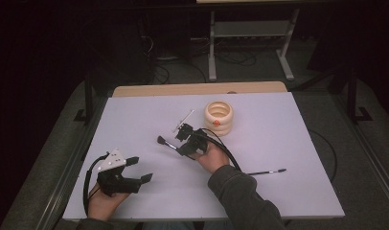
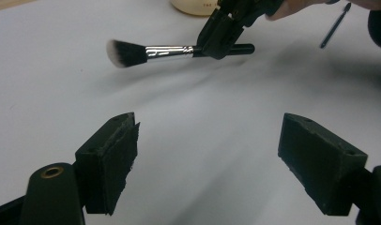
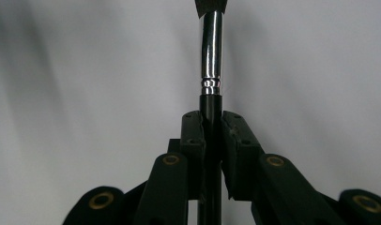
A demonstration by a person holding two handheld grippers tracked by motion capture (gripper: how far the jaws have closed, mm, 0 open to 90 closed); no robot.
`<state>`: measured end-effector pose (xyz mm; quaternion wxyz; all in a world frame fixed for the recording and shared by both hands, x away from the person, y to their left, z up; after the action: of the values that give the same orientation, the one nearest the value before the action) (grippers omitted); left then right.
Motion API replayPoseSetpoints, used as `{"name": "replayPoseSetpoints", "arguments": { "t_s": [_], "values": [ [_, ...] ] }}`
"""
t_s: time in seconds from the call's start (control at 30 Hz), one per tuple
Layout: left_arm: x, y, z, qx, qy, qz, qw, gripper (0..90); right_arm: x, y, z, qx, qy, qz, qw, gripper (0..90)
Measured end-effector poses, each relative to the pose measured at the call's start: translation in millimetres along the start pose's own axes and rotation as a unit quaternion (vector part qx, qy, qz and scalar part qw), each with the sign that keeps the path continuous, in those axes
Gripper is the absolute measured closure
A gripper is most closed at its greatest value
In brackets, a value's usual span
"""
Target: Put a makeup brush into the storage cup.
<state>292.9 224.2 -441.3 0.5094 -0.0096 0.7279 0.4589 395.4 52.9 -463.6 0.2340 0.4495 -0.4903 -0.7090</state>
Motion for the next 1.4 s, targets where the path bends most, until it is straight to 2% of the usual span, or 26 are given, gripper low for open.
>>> {"name": "replayPoseSetpoints", "arguments": {
  "t_s": [0.13,0.3,0.37,0.4,0.5,0.57,0.8,0.87,0.93,0.97,1.0,1.17,1.23,1.27,1.4],
  "values": [
    [-0.4,-0.5,-0.5,0.002,-0.007,0.006,1.0000,20.2,5.1,11.3,1.9,-0.008,0.000,-0.020,0.9998,78.8],
    [-5.1,-3.8,-4.8,0.012,0.002,-0.004,0.9999,20.5,12.7,25.7,2.6,-0.011,0.000,-0.042,0.9991,78.9],
    [-8.0,-3.9,-7.1,0.016,0.000,-0.010,0.9998,20.5,14.8,29.0,3.5,-0.014,-0.001,-0.046,0.9989,78.8],
    [-10.4,-3.8,-9.2,0.019,-0.003,-0.012,0.9997,20.7,20.8,36.6,4.9,-0.012,0.004,-0.056,0.9984,78.8],
    [-15.9,-5.1,-12.1,0.024,-0.008,-0.016,0.9996,21.2,27.1,45.4,5.9,-0.010,0.008,-0.063,0.9979,78.8],
    [-18.4,-6.6,-14.2,0.031,-0.002,-0.017,0.9994,21.5,32.5,54.1,7.9,-0.010,0.005,-0.069,0.9976,78.8],
    [-26.0,-11.4,-16.3,0.049,-0.005,-0.012,0.9987,23.1,46.9,79.8,13.3,-0.002,0.012,-0.087,0.9962,78.8],
    [-33.4,-11.6,-19.7,0.064,0.004,-0.020,0.9977,23.1,51.5,96.2,18.6,-0.011,0.008,-0.107,0.9941,78.8],
    [-36.8,-11.1,-21.2,0.068,0.003,-0.022,0.9974,23.1,51.5,96.2,18.6,-0.011,0.008,-0.107,0.9941,78.8],
    [-49.7,-11.3,-27.3,0.076,-0.005,-0.030,0.9966,23.1,52.2,99.6,19.3,-0.011,0.011,-0.113,0.9935,78.8],
    [-55.2,-11.4,-30.4,0.082,-0.009,-0.030,0.9962,23.2,54.4,110.2,23.4,-0.012,0.011,-0.124,0.9922,78.8],
    [-78.0,-16.2,-45.6,0.108,-0.020,-0.033,0.9934,24.1,61.3,129.1,33.4,-0.010,0.028,-0.151,0.9881,78.8],
    [-81.1,-17.8,-48.8,0.114,-0.022,-0.033,0.9927,25.4,63.2,131.2,35.5,-0.011,0.029,-0.155,0.9874,78.8],
    [-86.1,-21.4,-56.4,0.132,-0.023,-0.030,0.9905,27.1,68.8,132.4,41.1,-0.020,0.031,-0.169,0.9848,78.8],
    [-88.8,-29.3,-65.7,0.160,-0.023,-0.030,0.9865,31.0,77.8,125.8,45.4,-0.034,0.029,-0.184,0.9819,78.7]
  ]
}}
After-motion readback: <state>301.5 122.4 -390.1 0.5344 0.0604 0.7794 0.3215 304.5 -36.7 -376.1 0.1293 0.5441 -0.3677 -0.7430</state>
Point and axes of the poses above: each handheld gripper's, and its own axes: y roughly backward along the jaws, x roughly out of its underside, z roughly to its left, the point moved 7 cm from there along -y, roughly forward along the jaws, and after that the axes turned 7 degrees about z, right-handed, at the moved point
